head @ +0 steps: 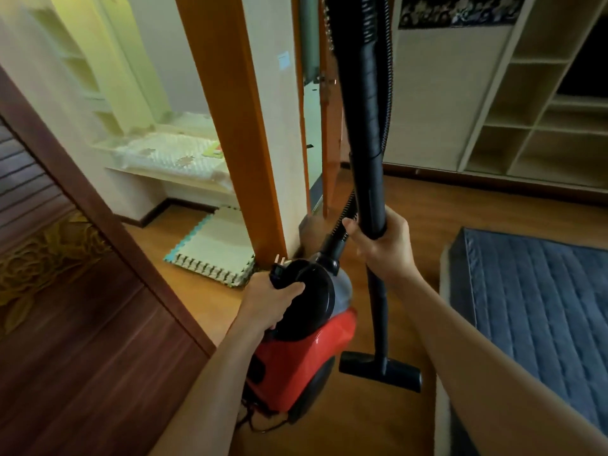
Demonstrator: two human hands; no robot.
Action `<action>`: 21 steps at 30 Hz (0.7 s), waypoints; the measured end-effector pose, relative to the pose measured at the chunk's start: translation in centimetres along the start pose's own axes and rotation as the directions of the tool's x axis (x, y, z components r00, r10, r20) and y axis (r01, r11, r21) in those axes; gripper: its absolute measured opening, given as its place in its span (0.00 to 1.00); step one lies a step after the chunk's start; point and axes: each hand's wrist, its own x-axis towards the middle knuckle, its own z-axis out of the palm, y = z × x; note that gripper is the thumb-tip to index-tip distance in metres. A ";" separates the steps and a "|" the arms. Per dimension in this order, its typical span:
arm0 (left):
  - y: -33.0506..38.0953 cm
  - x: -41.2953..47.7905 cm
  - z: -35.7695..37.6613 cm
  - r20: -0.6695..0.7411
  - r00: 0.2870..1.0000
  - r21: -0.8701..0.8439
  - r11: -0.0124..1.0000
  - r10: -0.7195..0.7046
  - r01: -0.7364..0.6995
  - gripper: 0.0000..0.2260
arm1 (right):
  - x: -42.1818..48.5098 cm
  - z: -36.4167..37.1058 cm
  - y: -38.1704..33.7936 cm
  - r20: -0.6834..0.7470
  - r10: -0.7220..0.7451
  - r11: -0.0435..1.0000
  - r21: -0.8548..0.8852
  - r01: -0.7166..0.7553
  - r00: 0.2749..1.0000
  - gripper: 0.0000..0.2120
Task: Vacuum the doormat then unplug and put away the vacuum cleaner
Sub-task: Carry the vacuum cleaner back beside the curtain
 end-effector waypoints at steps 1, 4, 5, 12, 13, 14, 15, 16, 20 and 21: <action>0.4 1.1 0.3 0.002 1.000 0.018 1.000 0.012 -0.012 0.21 | 0.6 -0.1 0.4 -0.012 -0.003 1.000 -0.006 0.003 1.000 0.16; 1.4 4.7 1.3 0.031 0.999 0.042 0.998 0.035 -0.036 0.21 | 2.7 -0.3 2.0 -0.056 0.011 0.999 -0.031 -0.012 0.998 0.17; 1.6 6.0 1.5 0.048 0.998 0.038 0.998 0.039 -0.040 0.21 | 3.4 -0.3 2.7 -0.071 0.017 0.999 -0.037 -0.019 0.997 0.17; 3.0 17.6 2.2 0.166 0.985 0.069 0.996 0.049 -0.062 0.16 | 10.4 1.0 8.1 -0.176 0.064 0.995 -0.068 -0.077 0.982 0.13; 3.3 19.6 2.3 0.194 0.979 0.072 0.995 0.057 -0.072 0.17 | 11.6 1.4 8.6 -0.207 0.073 0.993 -0.075 -0.090 0.976 0.13; 3.7 21.5 2.4 0.227 0.972 0.071 0.994 0.064 -0.082 0.17 | 12.8 1.8 9.2 -0.233 0.080 0.991 -0.087 -0.103 0.969 0.14; 4.2 23.0 2.5 0.254 0.964 0.068 0.993 0.075 -0.095 0.18 | 13.9 2.2 9.6 -0.246 0.087 0.988 -0.100 -0.114 0.965 0.14; 4.7 24.7 2.6 0.281 0.956 0.064 0.992 0.082 -0.104 0.18 | 15.1 2.5 10.0 -0.258 0.094 0.985 -0.118 -0.128 0.962 0.14; 7.0 30.6 2.9 0.339 0.936 0.063 0.990 0.094 -0.123 0.14 | 19.7 3.0 11.2 -0.318 0.080 0.974 -0.177 -0.142 0.945 0.14; 7.6 31.8 3.1 0.347 0.933 0.055 0.991 0.096 -0.123 0.13 | 20.7 2.9 11.4 -0.326 0.072 0.972 -0.188 -0.140 0.942 0.14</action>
